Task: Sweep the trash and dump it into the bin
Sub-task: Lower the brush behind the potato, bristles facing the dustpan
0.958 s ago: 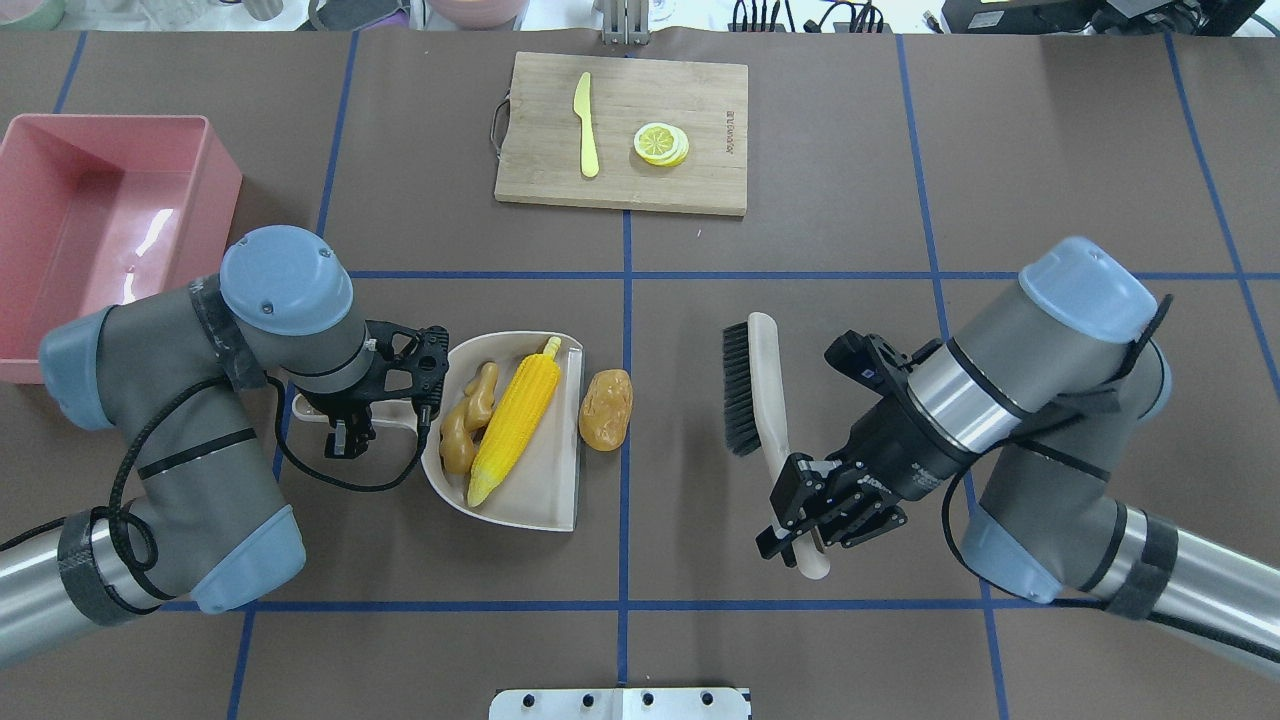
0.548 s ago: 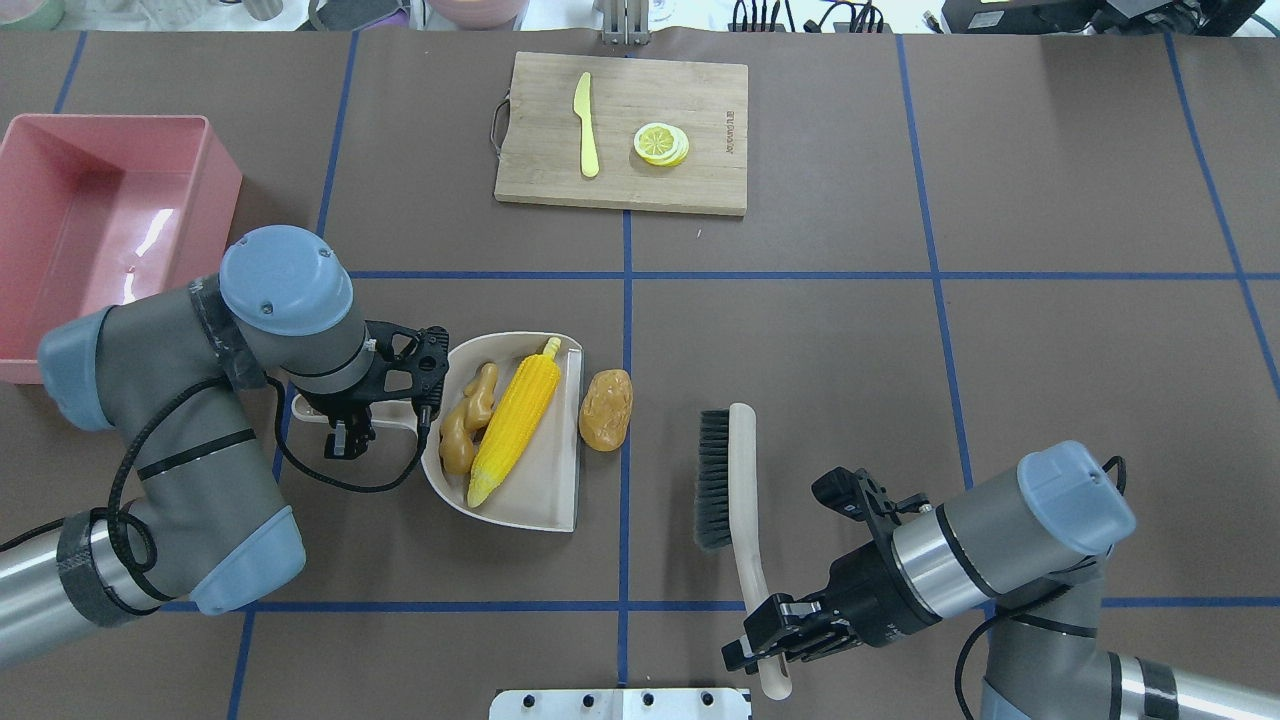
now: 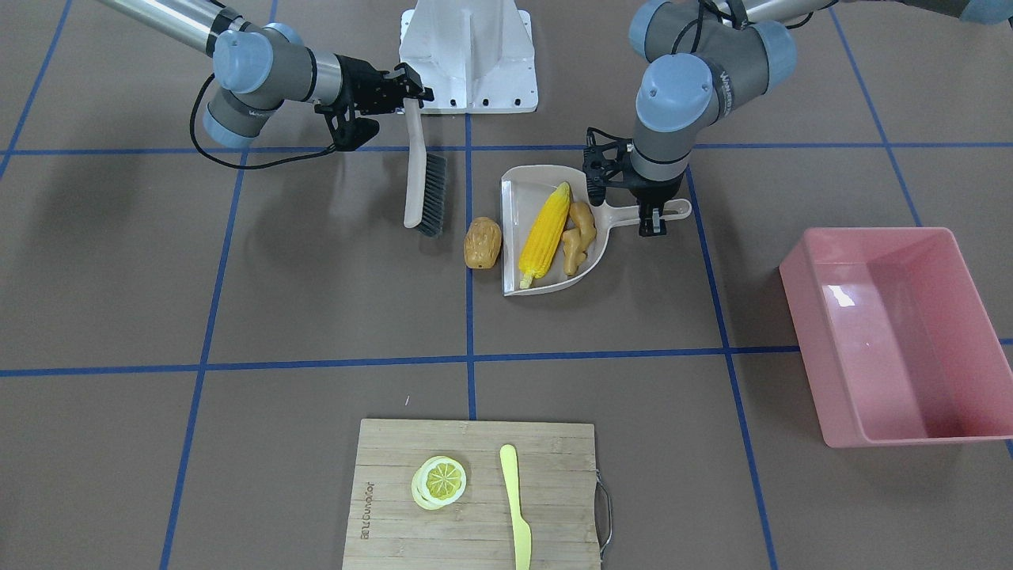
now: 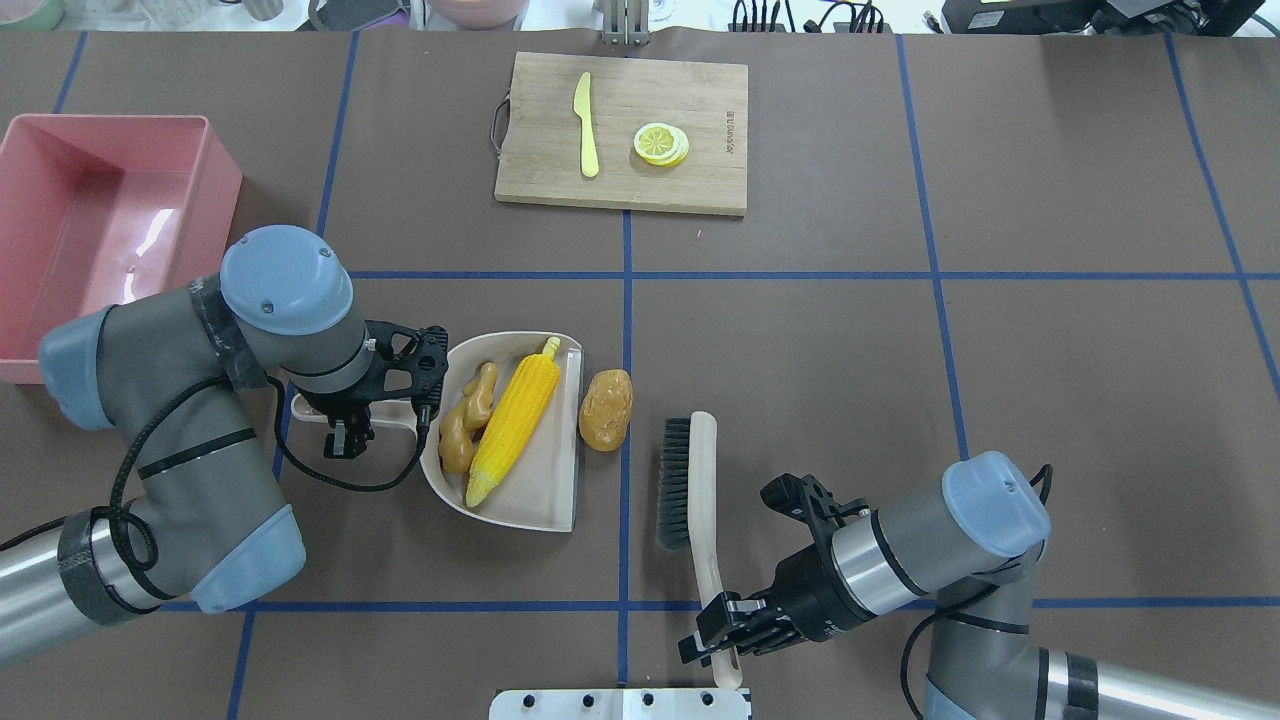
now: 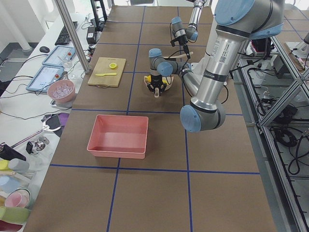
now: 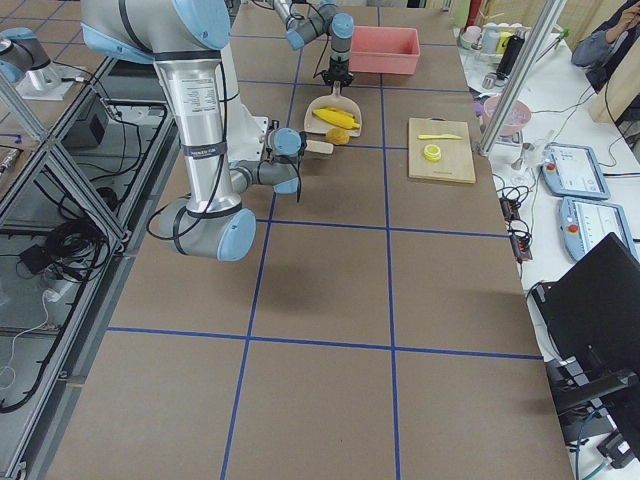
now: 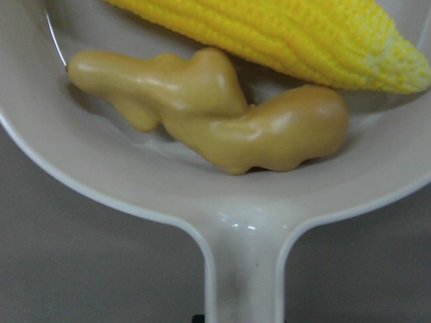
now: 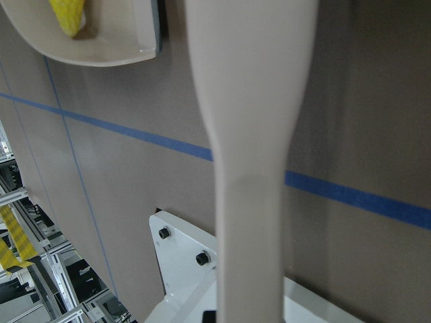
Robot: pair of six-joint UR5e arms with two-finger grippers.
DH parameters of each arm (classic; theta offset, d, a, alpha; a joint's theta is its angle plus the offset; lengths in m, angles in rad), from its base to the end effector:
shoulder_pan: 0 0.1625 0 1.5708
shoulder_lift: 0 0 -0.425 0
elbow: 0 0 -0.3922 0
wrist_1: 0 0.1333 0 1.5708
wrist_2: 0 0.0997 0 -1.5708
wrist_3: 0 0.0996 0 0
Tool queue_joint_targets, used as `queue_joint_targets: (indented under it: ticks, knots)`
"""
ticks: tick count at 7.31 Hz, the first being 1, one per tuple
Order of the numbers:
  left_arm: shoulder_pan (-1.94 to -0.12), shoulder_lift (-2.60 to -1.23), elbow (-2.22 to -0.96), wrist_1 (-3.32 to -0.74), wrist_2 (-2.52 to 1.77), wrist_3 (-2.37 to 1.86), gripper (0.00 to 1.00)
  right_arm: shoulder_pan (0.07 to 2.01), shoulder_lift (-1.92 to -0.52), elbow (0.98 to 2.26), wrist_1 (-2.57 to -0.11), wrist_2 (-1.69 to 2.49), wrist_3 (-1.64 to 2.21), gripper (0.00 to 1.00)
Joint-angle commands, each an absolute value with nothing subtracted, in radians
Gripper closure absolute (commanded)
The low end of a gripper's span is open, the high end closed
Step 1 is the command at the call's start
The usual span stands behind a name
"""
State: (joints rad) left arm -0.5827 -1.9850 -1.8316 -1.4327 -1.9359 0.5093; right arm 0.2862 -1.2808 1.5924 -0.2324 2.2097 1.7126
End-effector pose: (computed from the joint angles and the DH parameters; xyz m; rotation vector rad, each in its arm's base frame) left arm 0.4560 -0.4176 0.3354 0.4791 0.5243 1.5391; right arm -0.5227 -0.2309 0.3438 -0.3644 -1.5970 -0.1990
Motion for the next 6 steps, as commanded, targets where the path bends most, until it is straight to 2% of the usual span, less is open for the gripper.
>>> queue_joint_targets:
  ticks: [1,6]
  knots:
    - [-0.583,-1.985,-1.832,-1.433,-1.936,0.509,1.0,0.29,-1.241,1.546,-0.238,2.2,1.681,1.0]
    - [-0.583,-1.985,-1.83,-1.433,-1.936,0.509,1.0,0.351,-1.137,1.471,-0.275,2.21,1.678,1.0]
